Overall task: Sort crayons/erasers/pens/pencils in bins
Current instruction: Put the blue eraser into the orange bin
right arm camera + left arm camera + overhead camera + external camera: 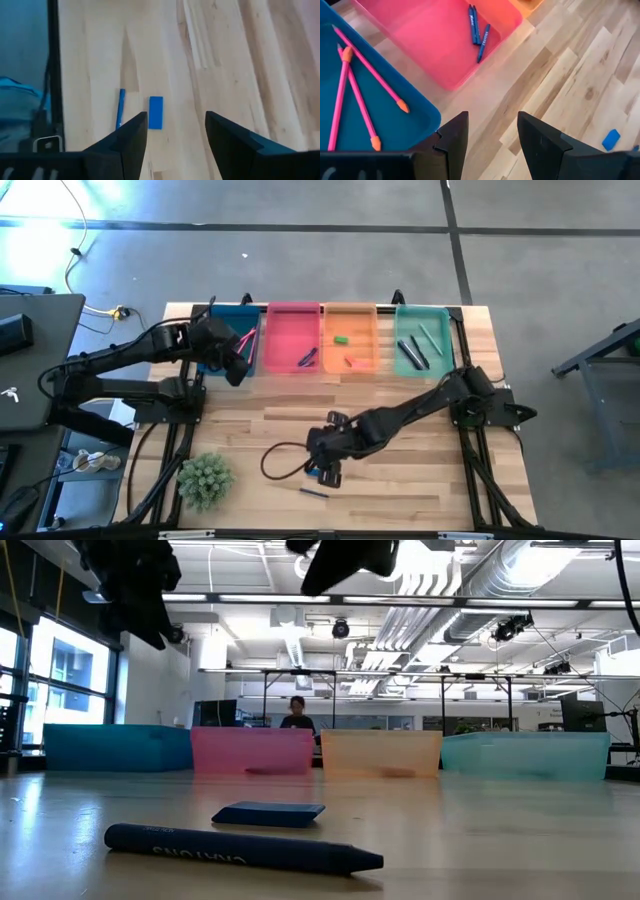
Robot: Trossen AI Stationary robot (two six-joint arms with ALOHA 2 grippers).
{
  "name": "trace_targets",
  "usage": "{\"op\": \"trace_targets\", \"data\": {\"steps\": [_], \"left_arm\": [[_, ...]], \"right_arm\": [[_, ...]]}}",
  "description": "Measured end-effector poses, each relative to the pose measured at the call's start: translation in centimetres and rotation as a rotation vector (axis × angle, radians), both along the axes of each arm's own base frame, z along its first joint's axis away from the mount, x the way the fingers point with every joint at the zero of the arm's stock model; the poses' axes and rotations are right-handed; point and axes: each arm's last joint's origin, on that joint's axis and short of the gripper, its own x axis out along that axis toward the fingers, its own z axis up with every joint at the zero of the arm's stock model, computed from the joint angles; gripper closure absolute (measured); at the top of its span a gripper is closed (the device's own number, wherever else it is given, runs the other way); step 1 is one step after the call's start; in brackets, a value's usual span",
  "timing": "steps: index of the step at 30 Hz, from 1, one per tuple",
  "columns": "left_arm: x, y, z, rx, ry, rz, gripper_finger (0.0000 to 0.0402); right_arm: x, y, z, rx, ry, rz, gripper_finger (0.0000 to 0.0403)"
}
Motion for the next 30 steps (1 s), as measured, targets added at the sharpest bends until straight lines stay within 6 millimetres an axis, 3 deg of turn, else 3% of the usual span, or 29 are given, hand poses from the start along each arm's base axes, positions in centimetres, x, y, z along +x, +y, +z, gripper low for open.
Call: {"op": "trace_targets", "data": {"steps": [17,30], "left_arm": [[0.2,-0.3,0.0,0.005,0.002,-0.024,0.0245],[0.2,-0.3,0.0,0.003,0.005,-0.024,0.0245]], "right_arm": [[1.9,3.9,-8.7,-0.095,0.105,0.075,0.021],[2.9,4.6,-12.0,-0.088,0.114,0.08,0.021]]}}
